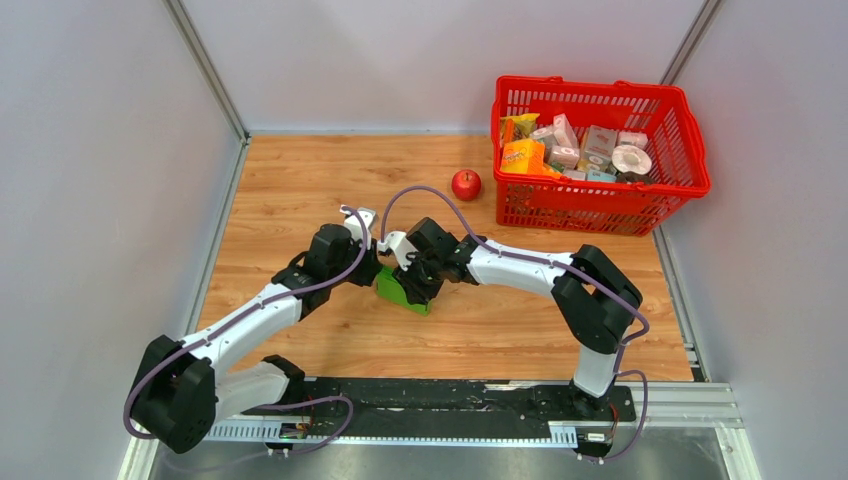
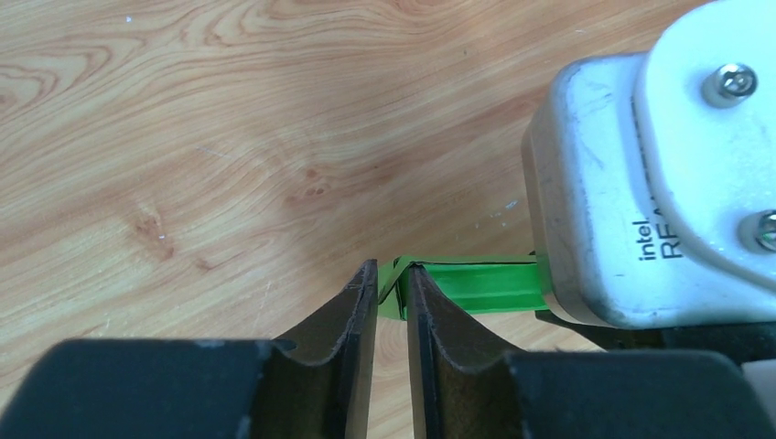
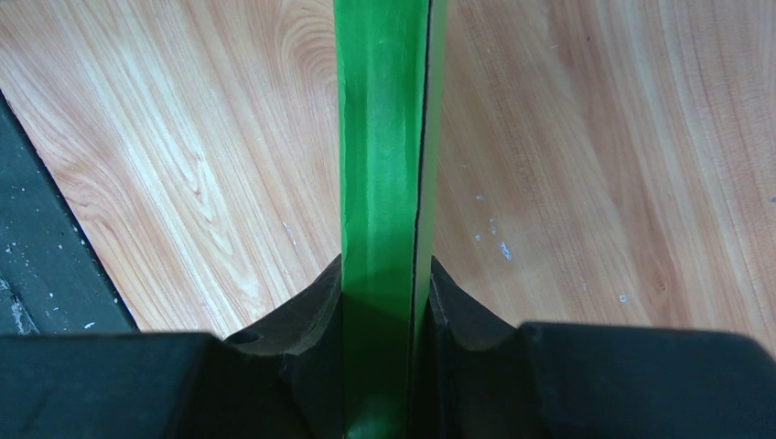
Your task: Fold the paper box
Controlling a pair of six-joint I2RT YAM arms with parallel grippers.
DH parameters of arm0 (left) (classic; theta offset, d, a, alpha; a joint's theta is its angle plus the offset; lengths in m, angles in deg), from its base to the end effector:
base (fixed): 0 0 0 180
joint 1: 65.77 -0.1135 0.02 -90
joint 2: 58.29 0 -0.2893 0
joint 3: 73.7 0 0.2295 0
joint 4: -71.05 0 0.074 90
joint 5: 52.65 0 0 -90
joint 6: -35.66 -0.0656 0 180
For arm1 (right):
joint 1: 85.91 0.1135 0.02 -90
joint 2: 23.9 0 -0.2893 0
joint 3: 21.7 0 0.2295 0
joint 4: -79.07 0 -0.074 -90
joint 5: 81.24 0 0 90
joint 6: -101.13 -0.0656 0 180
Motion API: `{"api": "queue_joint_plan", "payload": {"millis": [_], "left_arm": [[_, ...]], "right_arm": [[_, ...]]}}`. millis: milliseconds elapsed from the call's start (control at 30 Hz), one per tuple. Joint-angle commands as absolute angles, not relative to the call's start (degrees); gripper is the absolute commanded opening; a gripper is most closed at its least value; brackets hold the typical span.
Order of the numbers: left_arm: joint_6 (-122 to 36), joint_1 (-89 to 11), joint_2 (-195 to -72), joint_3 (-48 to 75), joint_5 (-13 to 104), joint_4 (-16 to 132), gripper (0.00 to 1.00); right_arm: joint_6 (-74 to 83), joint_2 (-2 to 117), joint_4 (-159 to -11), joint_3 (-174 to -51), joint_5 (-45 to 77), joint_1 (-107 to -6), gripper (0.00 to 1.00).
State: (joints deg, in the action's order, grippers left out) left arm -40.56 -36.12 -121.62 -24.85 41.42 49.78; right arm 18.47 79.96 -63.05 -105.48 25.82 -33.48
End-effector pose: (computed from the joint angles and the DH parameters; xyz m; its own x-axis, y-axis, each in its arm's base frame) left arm 0.1937 -0.1156 0.2332 -0.6226 0.0810 -0.7783 0.4069 0.8831 -0.2336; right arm 0.2148 0.3108 0.1997 -0.4037 -0.7251 -0.5579 -0.9117 0.3699 0.1789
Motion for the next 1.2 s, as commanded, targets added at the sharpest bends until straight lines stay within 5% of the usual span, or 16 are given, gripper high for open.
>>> {"api": "queue_joint_plan", "payload": {"millis": [0,267,1167], "left_arm": [[-40.46,-36.23,-121.48,-24.09,41.22,53.17,0.26],[-39.14,-36.15,-120.34,-24.70,42.53,54.22,0.08],[-35.18,-36.15,-117.09,-30.07,31.91,46.94,0.04]], "right_arm": [[18.43,80.17,-60.72,-104.80,27.48,-33.17,0.10],[18.34,80.25,-60.55,-104.89,27.40,-33.09,0.10],[18.69,79.29,-61.34,-103.66,24.32,-33.44,0.09]]}}
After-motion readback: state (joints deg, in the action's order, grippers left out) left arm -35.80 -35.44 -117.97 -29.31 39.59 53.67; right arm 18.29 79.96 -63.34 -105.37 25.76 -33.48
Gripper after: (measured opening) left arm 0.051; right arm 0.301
